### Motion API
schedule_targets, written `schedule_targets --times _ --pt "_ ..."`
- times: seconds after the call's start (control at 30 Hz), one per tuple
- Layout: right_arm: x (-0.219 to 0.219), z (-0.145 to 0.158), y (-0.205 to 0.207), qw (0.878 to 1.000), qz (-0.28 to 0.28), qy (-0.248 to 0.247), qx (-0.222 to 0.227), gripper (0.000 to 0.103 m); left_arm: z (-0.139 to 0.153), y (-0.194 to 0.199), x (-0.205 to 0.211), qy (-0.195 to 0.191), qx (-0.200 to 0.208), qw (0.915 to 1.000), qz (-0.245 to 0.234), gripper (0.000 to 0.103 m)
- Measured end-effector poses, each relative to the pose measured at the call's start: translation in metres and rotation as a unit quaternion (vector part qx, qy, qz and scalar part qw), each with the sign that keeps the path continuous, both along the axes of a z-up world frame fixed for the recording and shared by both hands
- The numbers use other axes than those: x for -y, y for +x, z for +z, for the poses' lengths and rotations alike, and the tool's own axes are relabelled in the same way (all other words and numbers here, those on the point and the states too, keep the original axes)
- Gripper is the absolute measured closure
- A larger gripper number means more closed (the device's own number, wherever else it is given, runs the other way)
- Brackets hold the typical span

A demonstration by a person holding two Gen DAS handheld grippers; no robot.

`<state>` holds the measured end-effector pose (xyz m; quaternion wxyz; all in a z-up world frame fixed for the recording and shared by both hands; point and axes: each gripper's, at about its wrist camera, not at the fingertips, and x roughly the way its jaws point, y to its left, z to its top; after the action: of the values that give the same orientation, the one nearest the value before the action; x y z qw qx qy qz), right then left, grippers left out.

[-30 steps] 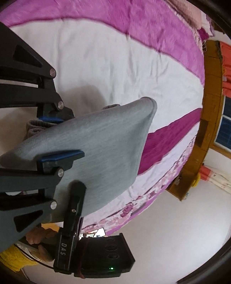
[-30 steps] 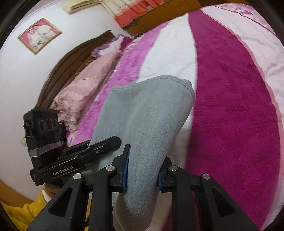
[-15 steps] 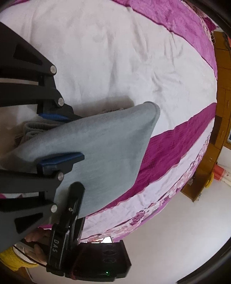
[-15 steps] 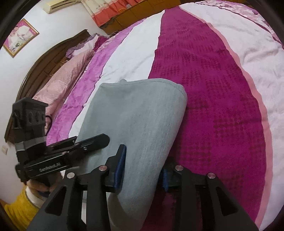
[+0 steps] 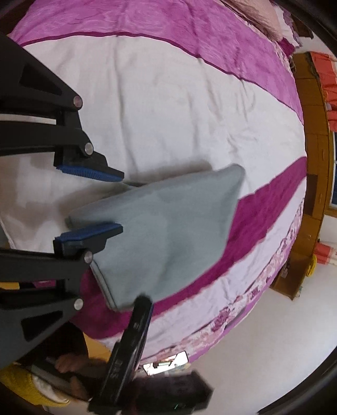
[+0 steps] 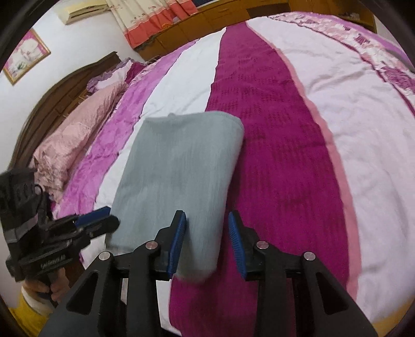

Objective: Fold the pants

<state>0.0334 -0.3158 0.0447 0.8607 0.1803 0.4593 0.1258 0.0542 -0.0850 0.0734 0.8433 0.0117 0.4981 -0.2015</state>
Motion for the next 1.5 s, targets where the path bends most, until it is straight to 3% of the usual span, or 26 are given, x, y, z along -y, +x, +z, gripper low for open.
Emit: schedule_targets --times 0.07,0.2,0.27,0.4,0.53,0.63,0.83,0.9,1.0,1.27,1.5 --pt "0.000 -0.004 -0.007 1.000 -0.007 -0.005 -0.002 0.076 -0.014 0.003 -0.001 0.020 -0.012 0.9996 0.018 0.067" --pt "-0.005 -0.023 -0.008 1.000 -0.012 -0.020 -0.011 0.075 -0.039 0.011 -0.008 0.018 -0.033 0.9985 0.039 0.062" --pt "-0.009 -0.027 -0.004 0.999 -0.008 -0.041 -0.011 0.074 -0.041 0.010 -0.008 0.018 -0.025 0.9988 0.038 0.060" --pt "-0.009 -0.031 0.001 0.999 -0.013 -0.037 -0.009 0.067 -0.044 0.010 -0.008 0.022 -0.014 0.9990 0.036 0.058" --pt "-0.010 -0.032 0.003 0.999 -0.015 -0.033 -0.003 0.060 -0.042 0.006 -0.008 0.036 0.003 0.9984 0.043 0.045" --pt "-0.011 -0.029 0.000 0.999 -0.017 -0.044 0.004 0.057 -0.038 0.000 -0.012 0.028 0.001 0.9981 0.055 0.044" --pt "-0.018 -0.014 -0.020 0.996 -0.026 -0.074 0.042 0.040 -0.030 -0.027 -0.017 0.019 0.003 0.9984 0.053 0.042" --pt "-0.022 -0.011 -0.028 0.995 -0.029 -0.081 0.051 0.030 -0.026 -0.037 -0.019 0.020 0.009 0.9984 0.052 0.039" --pt "-0.029 -0.007 -0.042 0.993 -0.034 -0.101 0.058 0.024 -0.021 -0.050 -0.021 0.017 0.022 0.9981 0.055 0.029" --pt "-0.037 -0.008 -0.063 0.983 -0.049 -0.157 0.081 0.022 -0.022 -0.058 -0.014 0.035 0.033 0.9971 0.058 0.025" --pt "-0.025 -0.035 -0.054 0.985 -0.058 -0.157 0.053 0.022 -0.047 -0.049 -0.001 0.067 0.039 0.9953 0.058 0.022"
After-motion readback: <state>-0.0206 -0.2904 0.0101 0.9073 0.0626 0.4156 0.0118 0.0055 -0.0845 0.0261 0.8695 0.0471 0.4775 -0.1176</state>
